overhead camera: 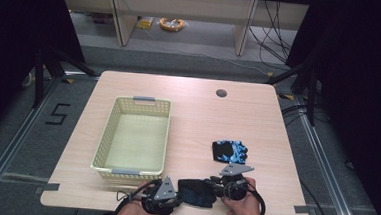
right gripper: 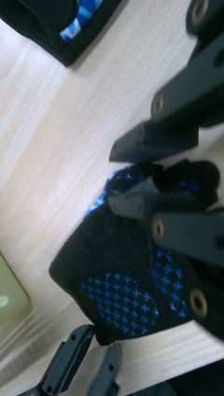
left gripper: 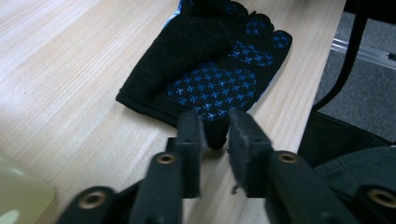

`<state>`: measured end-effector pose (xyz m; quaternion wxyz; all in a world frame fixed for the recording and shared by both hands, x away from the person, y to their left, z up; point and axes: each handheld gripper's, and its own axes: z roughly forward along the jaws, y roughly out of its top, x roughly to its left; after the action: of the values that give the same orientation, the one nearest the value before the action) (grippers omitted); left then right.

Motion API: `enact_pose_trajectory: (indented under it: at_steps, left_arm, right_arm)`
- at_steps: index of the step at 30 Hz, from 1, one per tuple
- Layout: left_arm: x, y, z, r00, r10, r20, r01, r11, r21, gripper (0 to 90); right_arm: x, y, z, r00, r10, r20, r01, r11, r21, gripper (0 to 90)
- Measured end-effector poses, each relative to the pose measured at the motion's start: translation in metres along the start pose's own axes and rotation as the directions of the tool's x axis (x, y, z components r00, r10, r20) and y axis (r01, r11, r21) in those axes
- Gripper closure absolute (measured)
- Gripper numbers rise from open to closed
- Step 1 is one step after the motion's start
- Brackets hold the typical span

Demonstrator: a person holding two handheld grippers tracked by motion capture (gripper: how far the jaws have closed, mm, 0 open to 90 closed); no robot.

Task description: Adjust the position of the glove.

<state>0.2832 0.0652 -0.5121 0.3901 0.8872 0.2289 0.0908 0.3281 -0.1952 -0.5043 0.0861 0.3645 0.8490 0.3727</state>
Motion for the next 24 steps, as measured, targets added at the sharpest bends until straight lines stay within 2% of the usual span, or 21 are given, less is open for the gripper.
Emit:
enact_pose_trajectory:
  at_steps: [1,3,4,5,6,7,9,10,11,12,13,14,15,16,17,18,19,20,21,23,24]
  left_arm:
    - [0.0,0.0,-0.001,1.0,0.005,-0.001,-0.005,1.0,0.003,66.5]
    - [-0.001,0.0,-0.004,0.9999,-0.014,0.0,0.014,0.9999,-0.005,61.2]
    - [-0.001,-0.001,-0.006,0.9995,-0.031,0.009,0.031,0.9995,-0.009,57.2]
    - [-0.001,-0.001,-0.008,0.9997,-0.025,0.007,0.025,0.9996,-0.008,54.0]
    - [-0.001,-0.001,-0.01,0.9995,-0.031,0.01,0.031,0.9994,-0.016,54.0]
    - [0.0,-0.002,-0.015,0.9967,-0.08,0.01,0.081,0.9961,-0.037,45.5]
    - [0.0,-0.003,-0.017,0.9952,-0.098,0.009,0.098,0.9936,-0.056,42.7]
    - [0.002,-0.004,-0.02,0.9965,-0.084,0.005,0.084,0.9955,-0.045,41.7]
    - [0.001,-0.007,-0.023,0.9928,-0.12,0.01,0.12,0.9903,-0.071,39.1]
    - [0.001,-0.007,-0.023,0.9928,-0.12,0.01,0.12,0.9903,-0.071,37.4]
    - [0.005,-0.009,-0.027,0.9958,-0.092,-0.005,0.092,0.9949,-0.041,37.4]
    - [0.004,-0.011,-0.028,0.9917,-0.128,0.004,0.128,0.9905,-0.05,35.0]
    - [0.006,-0.014,-0.03,0.9923,-0.124,-0.009,0.123,0.9916,-0.039,33.7]
    - [0.004,-0.016,-0.03,0.9874,-0.158,-0.004,0.157,0.9857,-0.06,33.0]
    - [0.007,-0.017,-0.032,0.991,-0.134,-0.012,0.133,0.9901,-0.046,31.9]
    - [0.008,-0.018,-0.034,0.9904,-0.138,-0.009,0.138,0.9896,-0.041,31.9]
    - [0.008,-0.02,-0.036,0.9876,-0.157,-0.003,0.157,0.986,-0.057,31.6]
    - [0.009,-0.021,-0.038,0.989,-0.148,-0.009,0.147,0.988,-0.047,31.4]
    - [0.008,-0.022,-0.038,0.9839,-0.179,0.003,0.179,0.982,-0.062,30.8]
    - [0.013,-0.025,-0.043,0.9913,-0.132,-0.007,0.131,0.9906,-0.037,30.0]
    - [0.013,-0.025,-0.043,0.9913,-0.132,-0.007,0.131,0.9906,-0.037,29.8]
  right_arm:
    - [-0.001,0.0,0.0,1.0,-0.004,0.007,0.004,1.0,-0.009,65.4]
    - [0.0,0.0,-0.001,0.9999,0.009,0.008,-0.009,1.0,-0.005,62.4]
    - [-0.001,0.0,0.0,0.9996,0.001,0.029,-0.001,1.0,-0.021,57.8]
    - [-0.003,0.001,-0.002,0.9988,-0.018,0.045,0.019,0.999,-0.026,54.5]
    - [-0.003,0.001,-0.002,0.9988,-0.018,0.045,0.019,0.999,-0.026,54.5]
    - [-0.004,0.003,-0.007,0.9988,-0.01,0.049,0.013,0.998,-0.054,50.5]
    - [-0.004,0.004,-0.011,0.9983,0.003,0.059,0.001,0.998,-0.063,48.6]
    - [-0.007,0.006,-0.014,0.9973,-0.006,0.073,0.012,0.996,-0.083,47.2]
    - [-0.011,0.008,-0.019,0.9944,-0.009,0.105,0.019,0.996,-0.09,46.3]
    - [-0.011,0.008,-0.019,0.9944,-0.009,0.105,0.019,0.996,-0.09,46.3]
    - [-0.012,0.009,-0.021,0.9929,-0.016,0.118,0.026,0.996,-0.085,46.6]
    - [-0.018,0.01,-0.023,0.9885,-0.042,0.145,0.054,0.995,-0.082,46.8]
    - [-0.022,0.011,-0.024,0.9853,-0.043,0.166,0.058,0.995,-0.085,46.8]
    - [-0.028,0.011,-0.025,0.9825,-0.05,0.179,0.067,0.994,-0.087,47.0]
    - [-0.034,0.012,-0.026,0.9828,-0.029,0.182,0.045,0.995,-0.086,47.6]
    - [-0.034,0.012,-0.026,0.9828,-0.029,0.182,0.045,0.995,-0.086,47.6]
    - [-0.038,0.012,-0.026,0.9815,-0.039,0.187,0.056,0.995,-0.084,47.6]
    - [-0.043,0.014,-0.026,0.9804,-0.033,0.194,0.048,0.996,-0.077,48.0]
    - [-0.046,0.015,-0.025,0.9811,-0.018,0.193,0.034,0.996,-0.084,48.2]
    - [-0.056,0.018,-0.022,0.9841,-0.004,0.178,0.021,0.995,-0.094,50.1]
    - [-0.056,0.018,-0.022,0.9841,-0.004,0.178,0.021,0.995,-0.094,50.1]
